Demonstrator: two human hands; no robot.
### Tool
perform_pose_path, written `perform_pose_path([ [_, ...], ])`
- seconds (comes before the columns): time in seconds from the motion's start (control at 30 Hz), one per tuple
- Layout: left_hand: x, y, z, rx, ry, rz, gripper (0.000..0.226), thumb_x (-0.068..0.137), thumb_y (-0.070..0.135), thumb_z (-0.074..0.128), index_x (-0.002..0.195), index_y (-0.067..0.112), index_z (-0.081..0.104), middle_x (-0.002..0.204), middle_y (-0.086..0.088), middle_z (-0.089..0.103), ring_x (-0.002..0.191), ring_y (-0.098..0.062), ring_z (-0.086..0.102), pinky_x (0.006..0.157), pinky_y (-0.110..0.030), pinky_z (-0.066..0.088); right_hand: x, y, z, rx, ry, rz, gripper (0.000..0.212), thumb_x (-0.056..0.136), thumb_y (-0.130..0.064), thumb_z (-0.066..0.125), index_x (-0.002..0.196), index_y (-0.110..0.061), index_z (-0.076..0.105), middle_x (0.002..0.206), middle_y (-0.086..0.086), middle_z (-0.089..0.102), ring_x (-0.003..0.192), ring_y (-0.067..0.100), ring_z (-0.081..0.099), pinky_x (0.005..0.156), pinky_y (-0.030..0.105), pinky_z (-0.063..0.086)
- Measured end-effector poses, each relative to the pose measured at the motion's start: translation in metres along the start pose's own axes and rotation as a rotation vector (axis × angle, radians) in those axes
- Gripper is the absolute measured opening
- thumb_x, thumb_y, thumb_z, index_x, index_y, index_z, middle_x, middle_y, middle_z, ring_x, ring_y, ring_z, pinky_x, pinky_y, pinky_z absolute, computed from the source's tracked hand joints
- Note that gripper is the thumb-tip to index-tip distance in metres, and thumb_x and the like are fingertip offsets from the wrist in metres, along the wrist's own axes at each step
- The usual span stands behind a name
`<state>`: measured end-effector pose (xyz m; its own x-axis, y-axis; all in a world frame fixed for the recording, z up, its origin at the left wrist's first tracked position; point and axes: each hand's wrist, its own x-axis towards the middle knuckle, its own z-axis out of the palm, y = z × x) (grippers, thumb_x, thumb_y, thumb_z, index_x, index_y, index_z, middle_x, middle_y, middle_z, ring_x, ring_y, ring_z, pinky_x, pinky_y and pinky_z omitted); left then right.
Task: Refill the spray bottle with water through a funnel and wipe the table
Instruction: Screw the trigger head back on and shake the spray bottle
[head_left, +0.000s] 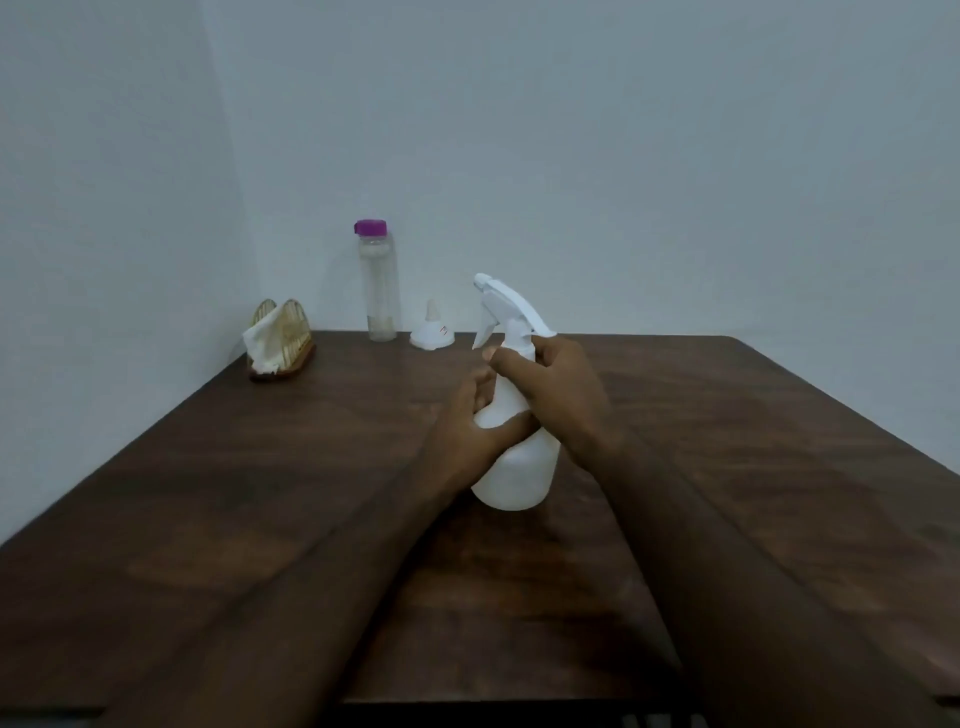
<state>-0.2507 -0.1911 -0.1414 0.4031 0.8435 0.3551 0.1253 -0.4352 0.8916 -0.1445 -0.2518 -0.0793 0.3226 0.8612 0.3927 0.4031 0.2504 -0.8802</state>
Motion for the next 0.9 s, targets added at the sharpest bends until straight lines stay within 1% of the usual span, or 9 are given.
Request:
perform_pose_path([
  [0.1,-0.028,0.005,-0.015,0.223,-0.155,0.001,0.069,0.057,0.083,0.067,0.118,0.06,0.045,0.118,0.028,0.057,0.113,0.004,0.053,0.099,-0.027,0.042,-0.008,-0.006,-0.009,0.022,-0.12,-0.01,0.023,0.086,-0.027,0.068,0.078,-0.006,0.07,0.075,0.011,0.072,0.073,0.025,0.071,0.067,0.039,0.057],
  [0.23,-0.056,0.016,-0.017,0.318,-0.216,0.029,0.088,0.051,0.077,0.077,0.127,0.053,0.04,0.124,0.028,0.053,0.111,0.011,0.049,0.101,-0.026,0.041,-0.021,-0.013,-0.009,0.077,-0.22,-0.005,0.016,0.081,-0.024,0.068,0.077,-0.009,0.069,0.071,0.01,0.067,0.067,0.023,0.066,0.073,0.046,0.058],
  [0.33,-0.074,0.023,-0.011,0.266,-0.159,0.013,0.089,0.049,0.067,0.083,0.121,0.064,0.032,0.124,0.03,0.05,0.113,0.013,0.046,0.098,-0.021,0.04,-0.035,-0.019,-0.01,0.265,-0.259,0.056,0.012,0.085,-0.017,0.07,0.077,-0.008,0.071,0.07,0.011,0.067,0.063,0.022,0.063,0.067,0.039,0.058],
  [0.47,-0.088,0.03,-0.004,0.233,-0.124,0.073,0.103,0.055,0.052,0.087,0.141,0.036,0.031,0.139,0.016,0.044,0.127,-0.003,0.043,0.11,-0.035,0.037,-0.049,-0.024,-0.011,0.307,-0.217,0.071,0.019,0.083,-0.023,0.073,0.071,-0.009,0.069,0.067,0.01,0.067,0.061,0.022,0.065,0.061,0.033,0.057],
  [0.53,-0.096,0.031,-0.005,0.235,-0.146,0.065,0.107,0.058,0.05,0.087,0.145,0.031,0.027,0.138,0.018,0.043,0.123,0.002,0.043,0.104,-0.019,0.036,-0.059,-0.024,-0.007,0.302,-0.153,0.072,0.021,0.082,-0.024,0.074,0.068,-0.01,0.066,0.062,0.008,0.064,0.058,0.021,0.064,0.056,0.031,0.056],
  [0.6,-0.102,0.029,-0.008,0.229,-0.178,0.06,0.097,0.061,0.045,0.088,0.14,0.032,0.033,0.125,0.024,0.047,0.107,0.013,0.048,0.082,0.0,0.036,-0.068,-0.026,-0.004,0.282,-0.066,0.058,0.02,0.082,-0.023,0.074,0.068,-0.01,0.065,0.06,0.005,0.063,0.058,0.02,0.064,0.056,0.033,0.057],
  [0.67,-0.111,0.032,-0.011,0.211,-0.204,0.051,0.091,0.061,0.041,0.089,0.137,0.029,0.04,0.121,0.021,0.052,0.1,0.014,0.049,0.072,0.004,0.036,-0.078,-0.029,-0.001,0.195,0.036,0.046,0.02,0.081,-0.024,0.071,0.067,-0.01,0.066,0.058,0.002,0.064,0.06,0.018,0.065,0.06,0.035,0.058],
  [0.83,-0.127,0.037,-0.011,0.122,-0.27,0.036,0.104,0.042,0.052,0.081,0.134,0.016,0.049,0.127,0.007,0.056,0.115,-0.007,0.054,0.099,-0.023,0.042,-0.105,-0.044,0.014,0.011,0.346,0.048,0.025,0.076,-0.026,0.061,0.067,-0.002,0.065,0.066,0.011,0.069,0.063,0.023,0.067,0.068,0.04,0.057],
  [0.9,-0.131,0.036,-0.009,0.139,-0.325,0.027,0.102,0.044,0.051,0.078,0.132,0.009,0.049,0.124,0.008,0.055,0.119,-0.011,0.052,0.096,-0.011,0.038,-0.116,-0.049,0.017,-0.018,0.397,0.048,0.025,0.078,-0.027,0.062,0.068,-0.004,0.064,0.067,0.01,0.069,0.067,0.025,0.067,0.068,0.04,0.056],
])
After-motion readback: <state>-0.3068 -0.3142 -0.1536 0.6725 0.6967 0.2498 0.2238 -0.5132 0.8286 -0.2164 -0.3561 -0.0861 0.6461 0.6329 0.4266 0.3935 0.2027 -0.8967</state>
